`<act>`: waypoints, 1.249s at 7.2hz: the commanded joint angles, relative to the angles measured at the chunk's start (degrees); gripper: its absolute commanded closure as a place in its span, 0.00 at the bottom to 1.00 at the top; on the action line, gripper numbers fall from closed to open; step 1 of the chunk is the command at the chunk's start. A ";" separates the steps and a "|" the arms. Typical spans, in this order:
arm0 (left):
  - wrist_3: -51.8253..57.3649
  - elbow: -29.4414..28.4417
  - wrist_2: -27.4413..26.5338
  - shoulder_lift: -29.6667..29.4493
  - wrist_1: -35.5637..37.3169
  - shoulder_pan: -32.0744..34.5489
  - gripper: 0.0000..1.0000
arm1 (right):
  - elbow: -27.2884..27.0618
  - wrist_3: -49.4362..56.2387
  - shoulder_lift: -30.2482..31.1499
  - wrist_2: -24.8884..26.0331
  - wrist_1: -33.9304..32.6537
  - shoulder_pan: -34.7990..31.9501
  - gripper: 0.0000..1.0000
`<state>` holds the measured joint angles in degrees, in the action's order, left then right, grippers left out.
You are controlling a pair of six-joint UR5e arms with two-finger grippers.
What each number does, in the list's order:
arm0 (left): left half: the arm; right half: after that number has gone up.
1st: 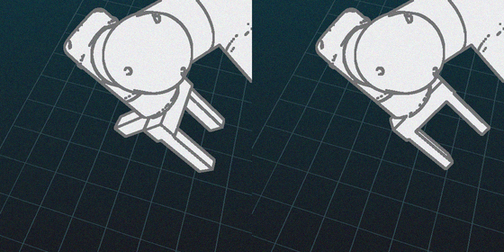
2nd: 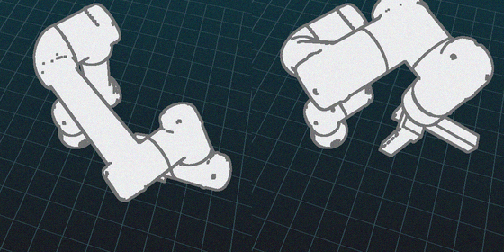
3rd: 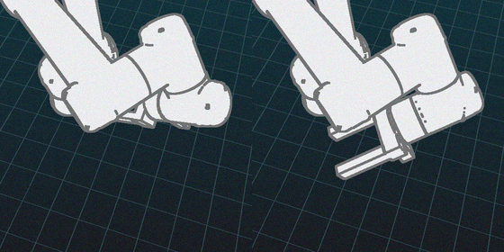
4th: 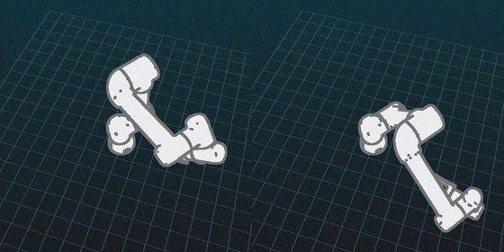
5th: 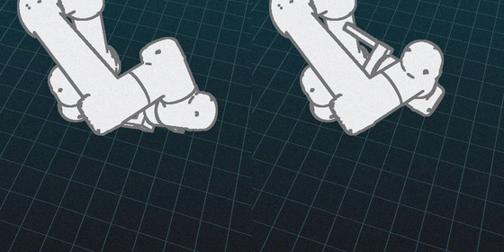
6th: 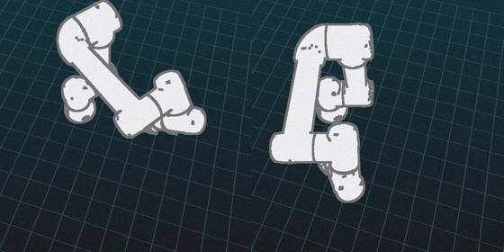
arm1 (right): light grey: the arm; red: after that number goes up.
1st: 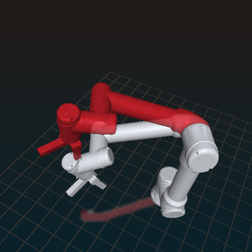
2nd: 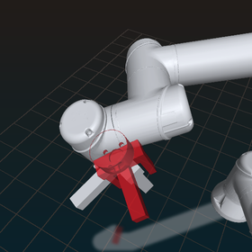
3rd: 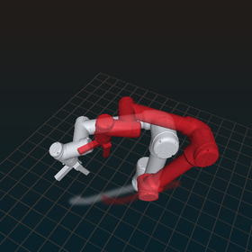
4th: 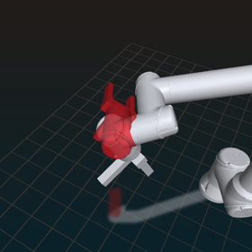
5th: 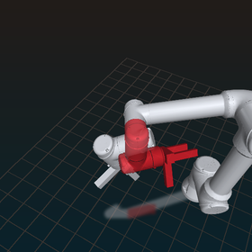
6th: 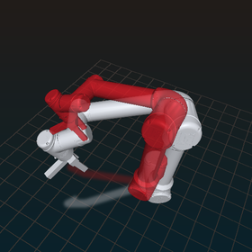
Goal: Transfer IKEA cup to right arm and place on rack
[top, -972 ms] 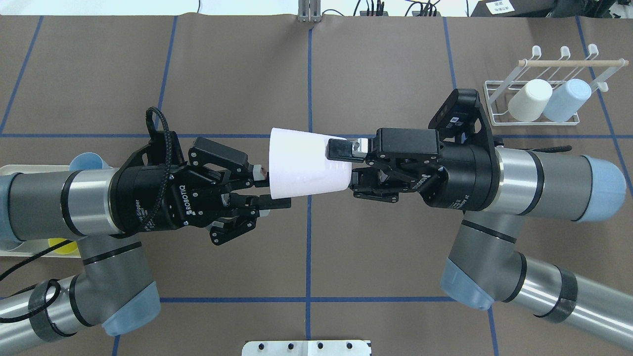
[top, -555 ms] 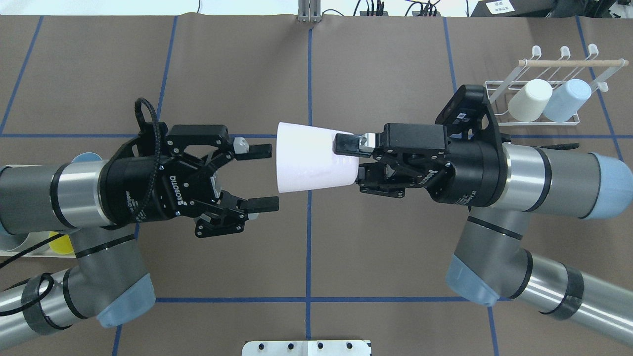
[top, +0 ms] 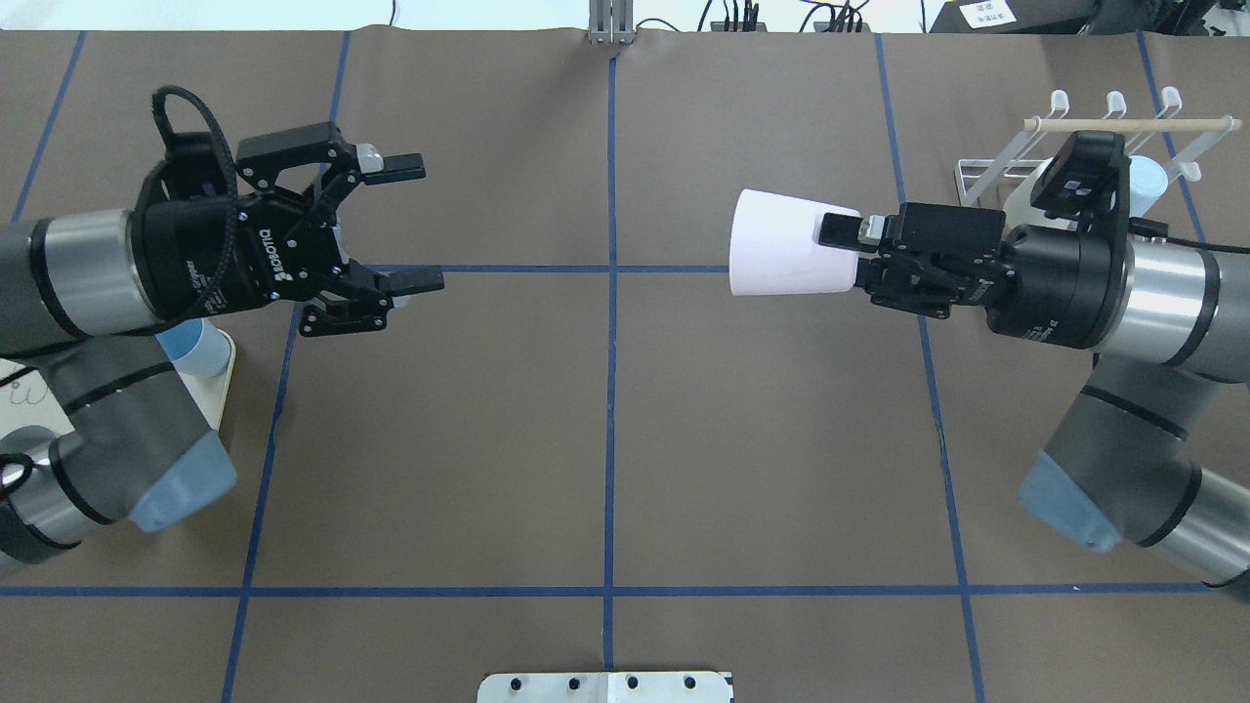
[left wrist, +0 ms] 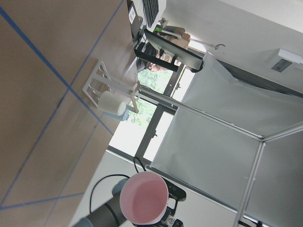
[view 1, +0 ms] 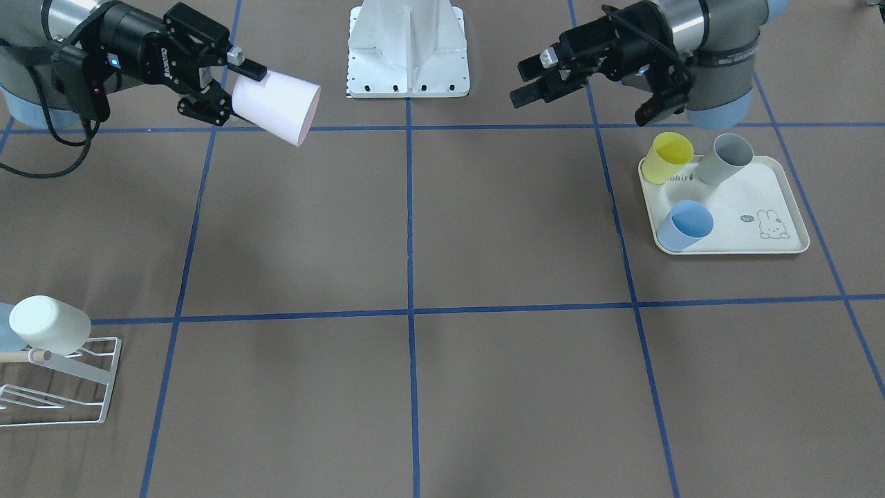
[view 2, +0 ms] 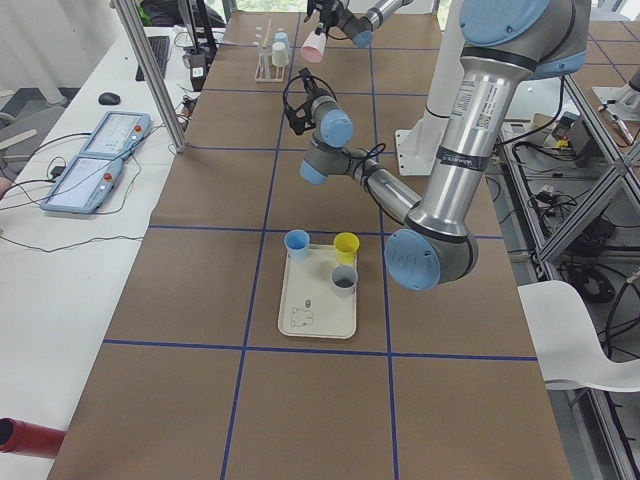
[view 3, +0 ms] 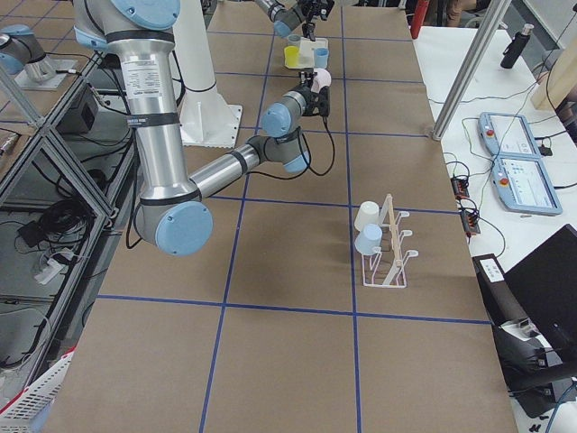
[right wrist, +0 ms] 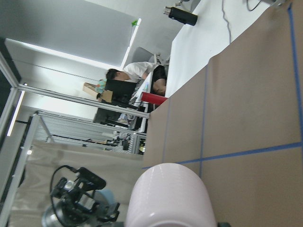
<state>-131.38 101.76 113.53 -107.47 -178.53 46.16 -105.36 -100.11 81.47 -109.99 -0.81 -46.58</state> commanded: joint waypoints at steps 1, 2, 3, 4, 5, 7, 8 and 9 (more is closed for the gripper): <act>12.13 -0.33 10.72 0.60 13.41 7.62 0.00 | 0.24 9.69 1.14 -17.25 -14.23 -18.01 0.78; 16.89 -0.33 10.84 0.77 18.52 7.81 0.00 | -0.10 17.33 0.97 -26.23 -24.57 -27.60 0.78; 20.86 -0.25 11.10 0.86 23.18 7.81 0.00 | -0.11 26.97 1.75 -29.28 -32.07 -31.95 0.78; 23.60 0.19 12.06 0.77 26.70 7.98 0.00 | -0.28 35.16 3.67 -29.75 -38.76 -33.39 0.78; 23.97 0.19 12.07 0.86 27.09 8.42 0.00 | -0.19 42.90 5.87 -29.75 -43.70 -35.14 0.78; 23.97 -0.07 11.98 0.77 27.18 8.78 0.00 | -0.19 63.43 7.64 -28.79 -58.00 -37.27 0.79; 23.97 -0.16 12.07 0.77 27.18 9.12 0.00 | -0.02 75.12 7.65 -28.18 -66.34 -39.36 0.81; 23.97 -0.24 11.98 0.77 27.18 9.30 0.00 | 0.42 82.72 7.04 -27.47 -73.21 -39.64 0.82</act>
<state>-107.42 101.62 125.55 -106.69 -151.37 55.20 -105.33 -28.09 88.78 -138.25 -65.39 -85.24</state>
